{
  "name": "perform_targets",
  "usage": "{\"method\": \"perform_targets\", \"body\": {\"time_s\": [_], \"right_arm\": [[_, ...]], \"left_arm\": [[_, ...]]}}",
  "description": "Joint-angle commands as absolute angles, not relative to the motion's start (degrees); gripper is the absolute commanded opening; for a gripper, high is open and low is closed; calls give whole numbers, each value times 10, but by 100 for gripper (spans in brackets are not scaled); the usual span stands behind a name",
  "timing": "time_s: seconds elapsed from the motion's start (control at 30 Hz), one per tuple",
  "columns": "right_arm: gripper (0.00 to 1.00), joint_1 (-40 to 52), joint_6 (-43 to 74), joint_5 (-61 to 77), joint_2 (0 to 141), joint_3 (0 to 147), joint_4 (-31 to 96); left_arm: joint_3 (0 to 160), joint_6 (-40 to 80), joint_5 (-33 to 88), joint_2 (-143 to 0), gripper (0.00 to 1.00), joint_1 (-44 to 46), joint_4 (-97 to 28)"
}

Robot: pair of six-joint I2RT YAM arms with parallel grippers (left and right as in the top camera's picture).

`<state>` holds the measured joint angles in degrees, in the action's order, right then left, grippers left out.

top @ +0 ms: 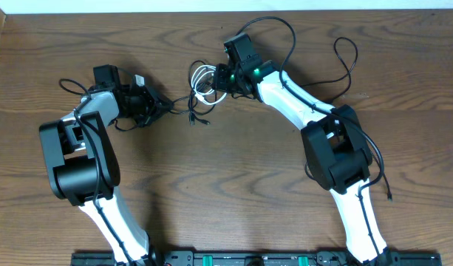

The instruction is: Untangle cables

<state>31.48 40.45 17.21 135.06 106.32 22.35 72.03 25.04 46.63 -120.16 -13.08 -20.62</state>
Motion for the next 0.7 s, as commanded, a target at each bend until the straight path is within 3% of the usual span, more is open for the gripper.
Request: {"method": "perform_targets", "body": {"time_s": [0.0, 0.37, 0.67], "right_arm": [[1, 309, 335, 253, 1353, 1061, 212], [1, 244, 293, 585, 1350, 1061, 97], [1, 224, 248, 648, 1282, 1061, 94]], "left_arm": [[722, 243, 470, -1212, 8, -132, -208], [722, 243, 469, -1212, 8, -132, -207], [722, 243, 469, -1212, 8, -132, -207]]}}
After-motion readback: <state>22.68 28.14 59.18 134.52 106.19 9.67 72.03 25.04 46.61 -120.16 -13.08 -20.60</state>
